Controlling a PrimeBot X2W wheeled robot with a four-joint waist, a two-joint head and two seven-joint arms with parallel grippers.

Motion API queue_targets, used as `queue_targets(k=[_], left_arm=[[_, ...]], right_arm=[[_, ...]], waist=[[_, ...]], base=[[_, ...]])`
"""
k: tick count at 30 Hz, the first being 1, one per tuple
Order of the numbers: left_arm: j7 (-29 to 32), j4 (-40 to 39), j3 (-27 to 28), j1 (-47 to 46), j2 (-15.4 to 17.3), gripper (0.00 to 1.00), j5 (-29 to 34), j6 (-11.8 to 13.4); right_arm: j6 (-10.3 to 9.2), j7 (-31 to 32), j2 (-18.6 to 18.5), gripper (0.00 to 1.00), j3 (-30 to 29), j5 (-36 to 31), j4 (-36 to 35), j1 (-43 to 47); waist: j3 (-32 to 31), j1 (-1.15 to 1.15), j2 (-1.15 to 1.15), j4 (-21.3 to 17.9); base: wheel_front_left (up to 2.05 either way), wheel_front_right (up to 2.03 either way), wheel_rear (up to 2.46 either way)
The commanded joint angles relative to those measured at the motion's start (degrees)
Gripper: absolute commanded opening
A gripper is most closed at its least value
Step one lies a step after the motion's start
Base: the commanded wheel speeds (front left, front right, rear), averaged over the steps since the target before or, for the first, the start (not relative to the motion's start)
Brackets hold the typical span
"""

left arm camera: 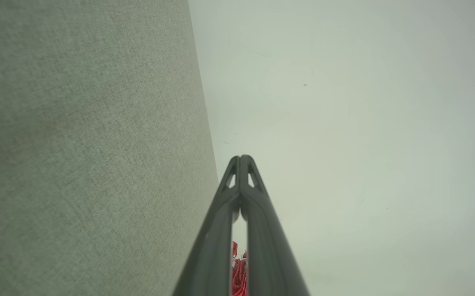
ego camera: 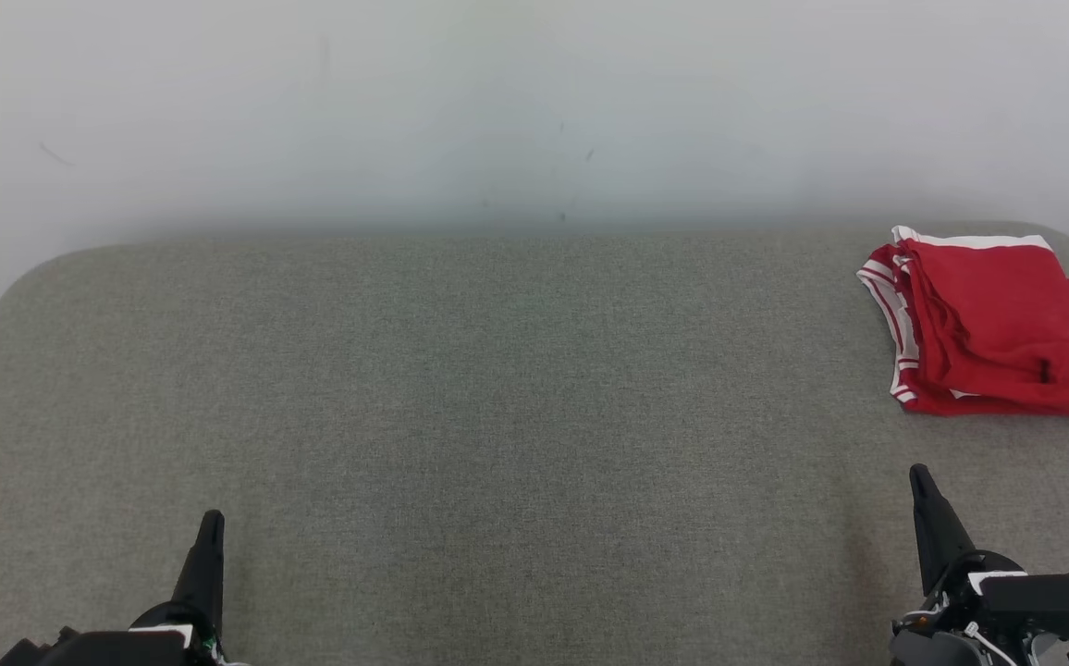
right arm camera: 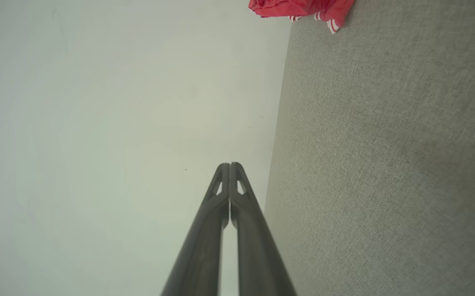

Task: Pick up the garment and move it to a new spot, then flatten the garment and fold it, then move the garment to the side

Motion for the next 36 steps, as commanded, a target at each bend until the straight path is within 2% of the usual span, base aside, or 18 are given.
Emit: queue_targets(k=[1,6,36], left_arm=[[0.3,0.1,0.2,-0.6,-0.1,0.00,-1.5,-0.1],[0.7,0.2,0.3,-0.8,-0.2,0.00,-3.0,-0.1],[0.7,0.2,0.3,-0.8,-0.2,0.00,-2.9,-0.2]], right_arm=[[-0.11,0.3,0.1,0.00,-0.3,1.2,0.0,-0.5],[-0.12,0.7,0.2,0.00,-0.5,2.7,0.1,-0.7],[-0.12,0.7,0.3,0.00,-0.6,2.4,0.1,-0.6]], waist=[[0.0,0.00,0.00,0.0],[0.1,0.00,0.00,0.0],[0.1,0.00,0.00,0.0]], base=[[0.00,0.00,0.00],[0.00,0.00,0.00],[0.00,0.00,0.00]])
